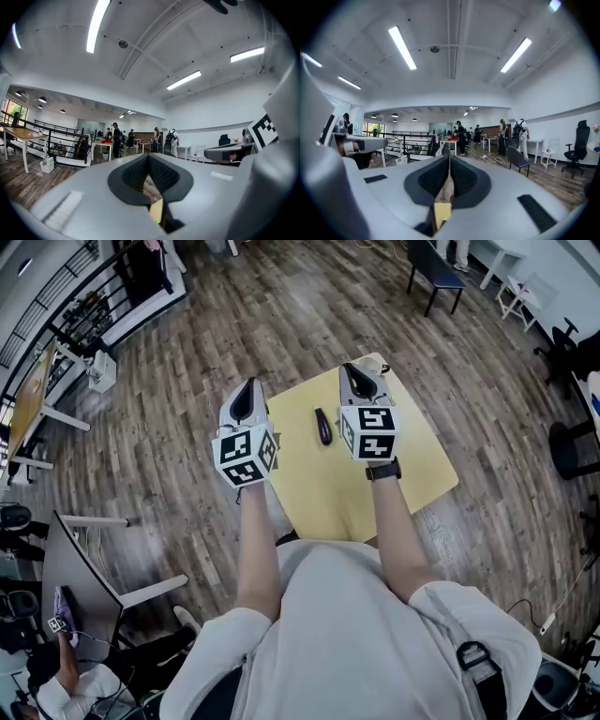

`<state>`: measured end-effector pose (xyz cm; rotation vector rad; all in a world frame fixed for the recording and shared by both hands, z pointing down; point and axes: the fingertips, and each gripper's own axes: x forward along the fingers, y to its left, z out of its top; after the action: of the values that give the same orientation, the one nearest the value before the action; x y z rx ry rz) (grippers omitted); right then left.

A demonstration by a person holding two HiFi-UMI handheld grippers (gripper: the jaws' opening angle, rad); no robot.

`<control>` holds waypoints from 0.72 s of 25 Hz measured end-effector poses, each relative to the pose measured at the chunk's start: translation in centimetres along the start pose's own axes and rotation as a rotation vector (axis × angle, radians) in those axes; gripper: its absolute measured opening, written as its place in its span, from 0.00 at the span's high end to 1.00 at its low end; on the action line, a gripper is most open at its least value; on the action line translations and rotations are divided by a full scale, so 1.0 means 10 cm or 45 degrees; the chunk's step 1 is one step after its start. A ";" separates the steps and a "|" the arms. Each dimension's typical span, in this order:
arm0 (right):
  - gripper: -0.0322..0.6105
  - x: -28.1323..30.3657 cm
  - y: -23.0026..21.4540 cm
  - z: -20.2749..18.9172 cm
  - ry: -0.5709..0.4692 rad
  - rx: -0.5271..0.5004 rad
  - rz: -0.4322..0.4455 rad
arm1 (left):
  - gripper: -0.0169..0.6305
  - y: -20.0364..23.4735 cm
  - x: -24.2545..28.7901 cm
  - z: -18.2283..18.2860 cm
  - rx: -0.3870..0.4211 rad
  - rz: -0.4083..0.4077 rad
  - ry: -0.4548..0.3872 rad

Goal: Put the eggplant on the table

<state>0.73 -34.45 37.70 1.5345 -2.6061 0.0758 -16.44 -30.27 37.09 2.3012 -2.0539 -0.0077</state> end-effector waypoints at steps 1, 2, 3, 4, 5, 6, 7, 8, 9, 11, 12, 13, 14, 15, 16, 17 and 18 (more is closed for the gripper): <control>0.92 -0.05 0.00 0.05 -0.018 0.001 -0.004 | 0.96 -0.02 -0.03 0.04 0.005 -0.005 -0.008; 0.92 -0.09 0.00 0.10 -0.034 0.002 -0.008 | 0.96 -0.04 -0.06 0.07 0.011 -0.009 -0.016; 0.93 -0.13 -0.01 0.14 -0.048 0.002 -0.012 | 0.96 -0.07 -0.09 0.10 0.016 -0.014 -0.022; 0.93 -0.17 -0.01 0.18 -0.060 0.002 -0.014 | 0.96 -0.09 -0.11 0.13 0.019 -0.018 -0.028; 0.93 -0.22 -0.01 0.21 -0.069 0.003 -0.015 | 0.96 -0.11 -0.14 0.16 0.020 -0.022 -0.033; 0.93 -0.25 -0.01 0.24 -0.077 0.006 -0.018 | 0.96 -0.13 -0.17 0.17 0.021 -0.025 -0.038; 0.93 -0.28 -0.01 0.26 -0.082 0.009 -0.021 | 0.96 -0.15 -0.19 0.19 0.023 -0.027 -0.041; 0.93 -0.30 -0.02 0.27 -0.086 0.012 -0.023 | 0.96 -0.15 -0.22 0.20 0.026 -0.028 -0.044; 0.93 -0.33 -0.02 0.27 -0.089 0.014 -0.025 | 0.96 -0.16 -0.24 0.21 0.029 -0.029 -0.046; 0.93 -0.37 -0.01 0.27 -0.091 0.009 -0.030 | 0.96 -0.17 -0.30 0.22 0.034 -0.030 -0.048; 0.93 -0.40 0.00 0.27 -0.093 0.004 -0.033 | 0.96 -0.16 -0.33 0.23 0.036 -0.029 -0.051; 0.93 -0.43 0.02 0.26 -0.096 -0.001 -0.036 | 0.96 -0.16 -0.36 0.24 0.037 -0.027 -0.053; 0.93 -0.45 0.03 0.27 -0.100 -0.007 -0.038 | 0.96 -0.15 -0.39 0.24 0.037 -0.025 -0.056; 0.93 -0.47 0.05 0.27 -0.103 -0.014 -0.039 | 0.96 -0.13 -0.42 0.25 0.037 -0.023 -0.057; 0.93 -0.49 0.06 0.28 -0.107 -0.021 -0.039 | 0.96 -0.12 -0.43 0.25 0.036 -0.021 -0.057; 0.93 -0.50 0.07 0.29 -0.109 -0.028 -0.039 | 0.96 -0.12 -0.44 0.25 0.034 -0.019 -0.056; 0.93 -0.51 0.08 0.29 -0.109 -0.034 -0.038 | 0.96 -0.12 -0.45 0.25 0.031 -0.018 -0.053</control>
<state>2.30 -29.91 34.20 1.6015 -2.6366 -0.0283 -15.91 -25.72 34.43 2.3498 -2.0688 -0.0319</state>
